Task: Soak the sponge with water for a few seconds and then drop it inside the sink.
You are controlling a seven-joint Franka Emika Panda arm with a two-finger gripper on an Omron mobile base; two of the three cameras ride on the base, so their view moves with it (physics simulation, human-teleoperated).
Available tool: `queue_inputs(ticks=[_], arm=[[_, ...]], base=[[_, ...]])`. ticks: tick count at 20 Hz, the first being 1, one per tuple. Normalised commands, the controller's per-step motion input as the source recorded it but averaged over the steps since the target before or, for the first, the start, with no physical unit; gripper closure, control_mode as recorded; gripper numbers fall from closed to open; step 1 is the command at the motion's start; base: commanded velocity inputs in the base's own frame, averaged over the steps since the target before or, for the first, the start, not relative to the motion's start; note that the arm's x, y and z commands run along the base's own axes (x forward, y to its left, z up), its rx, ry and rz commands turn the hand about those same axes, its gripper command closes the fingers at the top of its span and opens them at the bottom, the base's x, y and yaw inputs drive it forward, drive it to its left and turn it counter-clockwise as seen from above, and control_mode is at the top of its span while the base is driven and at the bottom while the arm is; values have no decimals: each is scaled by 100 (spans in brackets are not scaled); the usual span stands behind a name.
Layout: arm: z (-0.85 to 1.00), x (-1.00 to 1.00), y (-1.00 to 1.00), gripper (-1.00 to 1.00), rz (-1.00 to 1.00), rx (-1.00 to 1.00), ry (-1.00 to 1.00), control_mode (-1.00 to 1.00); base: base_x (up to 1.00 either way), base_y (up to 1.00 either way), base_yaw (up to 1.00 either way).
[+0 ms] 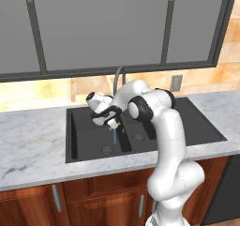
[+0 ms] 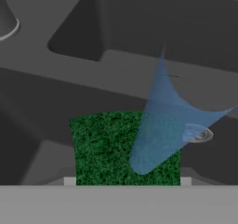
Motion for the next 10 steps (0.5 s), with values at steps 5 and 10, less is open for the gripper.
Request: queue_inputs(ticks=[5, 10], arm=[[-3, -3, 10, 100, -1, 0, 0, -100], [0, -4, 6, 100, 0, 0, 0, -100]], base=[[0, 0, 0], [0, 0, 0]])
